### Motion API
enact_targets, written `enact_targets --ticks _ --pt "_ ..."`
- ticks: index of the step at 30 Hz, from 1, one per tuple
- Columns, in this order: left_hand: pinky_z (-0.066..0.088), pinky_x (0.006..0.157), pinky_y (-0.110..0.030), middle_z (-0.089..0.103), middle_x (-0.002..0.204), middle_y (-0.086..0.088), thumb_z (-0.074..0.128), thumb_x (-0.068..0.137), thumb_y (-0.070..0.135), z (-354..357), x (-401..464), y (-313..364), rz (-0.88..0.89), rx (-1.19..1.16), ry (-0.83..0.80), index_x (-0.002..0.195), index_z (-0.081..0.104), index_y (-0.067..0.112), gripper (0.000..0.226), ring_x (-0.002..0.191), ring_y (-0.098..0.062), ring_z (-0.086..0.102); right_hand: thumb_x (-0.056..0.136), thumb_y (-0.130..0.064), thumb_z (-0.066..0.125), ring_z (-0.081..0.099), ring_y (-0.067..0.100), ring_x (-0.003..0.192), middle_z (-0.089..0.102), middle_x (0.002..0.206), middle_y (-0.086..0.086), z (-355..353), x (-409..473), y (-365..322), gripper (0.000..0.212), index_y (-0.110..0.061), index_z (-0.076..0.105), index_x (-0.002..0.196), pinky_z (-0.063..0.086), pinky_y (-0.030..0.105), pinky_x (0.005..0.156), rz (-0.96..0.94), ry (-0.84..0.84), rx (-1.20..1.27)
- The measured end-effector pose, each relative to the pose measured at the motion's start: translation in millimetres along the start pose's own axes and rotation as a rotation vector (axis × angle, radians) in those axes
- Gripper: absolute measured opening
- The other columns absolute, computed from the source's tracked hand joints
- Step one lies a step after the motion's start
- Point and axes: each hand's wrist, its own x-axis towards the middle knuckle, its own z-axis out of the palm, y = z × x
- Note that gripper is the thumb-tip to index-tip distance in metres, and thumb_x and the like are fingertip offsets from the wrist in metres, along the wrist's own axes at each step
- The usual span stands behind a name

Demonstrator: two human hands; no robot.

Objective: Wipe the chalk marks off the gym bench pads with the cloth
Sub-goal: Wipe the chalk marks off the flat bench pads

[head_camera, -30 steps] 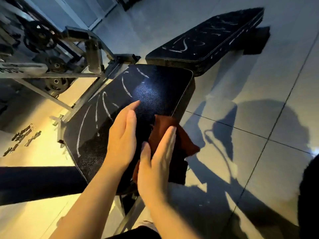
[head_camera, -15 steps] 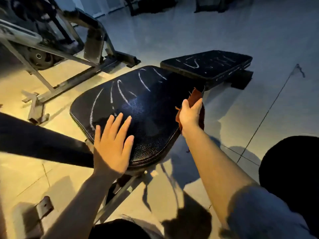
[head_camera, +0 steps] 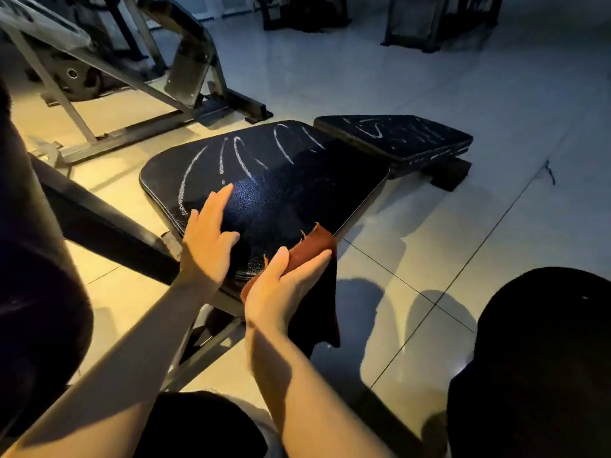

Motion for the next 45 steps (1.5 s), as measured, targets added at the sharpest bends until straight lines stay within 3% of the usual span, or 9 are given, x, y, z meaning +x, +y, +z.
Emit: enact_targets --ticks 6,11,16,20,25,31,34,39,45 --pt "-0.009 0.114 -0.024 0.019 0.143 0.02 0.043 0.087 0.013 1.1 -5.3 -17.9 0.152 0.161 -0.1 0.145 0.025 0.035 0.064 0.138 0.005 0.005 0.101 -0.022 0.047 0.022 0.027 0.146 0.017 0.16 0.013 -13.1 80.2 -9.7 0.068 -0.005 0.008 0.154 0.015 0.035 0.12 -0.065 0.038 -0.025" --pt "-0.006 0.117 -0.033 0.028 0.15 0.014 0.039 0.081 0.021 5.4 -6.3 -21.0 0.174 0.236 -0.055 0.148 0.031 0.028 0.068 0.141 0.002 0.009 0.104 -0.025 0.04 0.013 0.026 0.149 0.004 0.163 0.011 -29.7 159.6 -36.3 0.07 -0.005 -0.004 0.154 0.012 0.034 0.12 -0.043 -0.053 -0.17" --pt "-0.01 0.116 -0.026 0.024 0.147 0.021 0.038 0.083 0.019 6.0 -5.1 -26.4 0.205 0.236 -0.058 0.148 0.029 0.029 0.066 0.142 0.004 0.007 0.106 -0.019 0.03 0.001 0.026 0.15 -0.013 0.163 0.008 -26.7 142.8 -33.0 0.059 -0.006 -0.002 0.154 0.009 0.035 0.121 -0.178 -0.073 -0.474" --pt "-0.014 0.112 -0.015 0.022 0.144 0.022 0.036 0.081 0.019 2.4 -3.2 -21.8 0.16 0.131 -0.1 0.144 0.024 0.037 0.066 0.139 0.007 0.008 0.101 -0.022 0.018 -0.004 0.03 0.15 0.005 0.162 0.015 -22.3 94.6 -17.1 0.055 -0.001 0.017 0.152 -0.011 0.037 0.115 -0.416 -0.131 -0.851" --pt "0.017 0.118 -0.025 0.034 0.143 0.003 0.037 0.081 0.013 -15.3 -16.9 -7.2 0.05 -0.219 0.018 0.139 0.037 0.021 0.058 0.133 -0.005 0.029 0.088 -0.033 0.031 0.057 0.035 0.121 0.061 0.126 0.023 -29.3 35.8 -2.1 0.058 0.004 0.063 0.121 0.039 0.051 0.105 -0.883 -0.3 -0.995" --pt "0.033 0.108 -0.031 0.055 0.124 -0.018 0.04 0.093 0.022 -48.9 -72.4 -24.4 0.241 0.155 0.005 0.121 0.058 0.002 0.039 0.118 -0.023 0.047 0.09 -0.058 0.039 0.035 0.026 0.141 0.035 0.155 0.008 -88.5 100.9 -44.6 0.072 -0.018 0.036 0.149 0.014 0.029 0.117 -1.221 -0.885 -1.248" --pt "0.034 0.099 -0.024 0.062 0.119 -0.016 0.043 0.093 0.021 -60.5 -96.9 -30.7 0.208 0.297 -0.068 0.116 0.063 0.001 0.036 0.114 -0.025 0.055 0.083 -0.07 0.052 0.016 0.033 0.148 0.014 0.162 0.008 -88.6 125.7 -53.9 0.092 -0.024 0.017 0.155 0.014 0.052 0.117 -1.309 -0.841 -1.531" --pt "0.043 0.089 -0.037 0.065 0.115 -0.019 0.032 0.093 0.037 -68.1 -113.5 -31.7 0.151 0.399 -0.095 0.118 0.062 -0.003 0.056 0.105 -0.035 0.063 0.086 -0.056 0.061 0.019 0.036 0.146 0.021 0.161 0.009 -69.7 89.2 -25.0 0.09 -0.017 0.019 0.155 0.009 0.052 0.117 -1.338 -0.735 -1.454" --pt "0.037 0.086 -0.033 0.066 0.115 -0.023 0.046 0.094 0.019 -61.5 -115.6 -15.0 0.117 0.456 0.046 0.12 0.06 -0.007 0.039 0.104 -0.038 0.064 0.101 -0.033 0.046 0.024 0.044 0.142 0.023 0.156 0.021 26.5 30.7 -7.9 0.064 -0.007 0.017 0.152 0.021 0.053 0.115 -1.222 -0.534 -1.466"
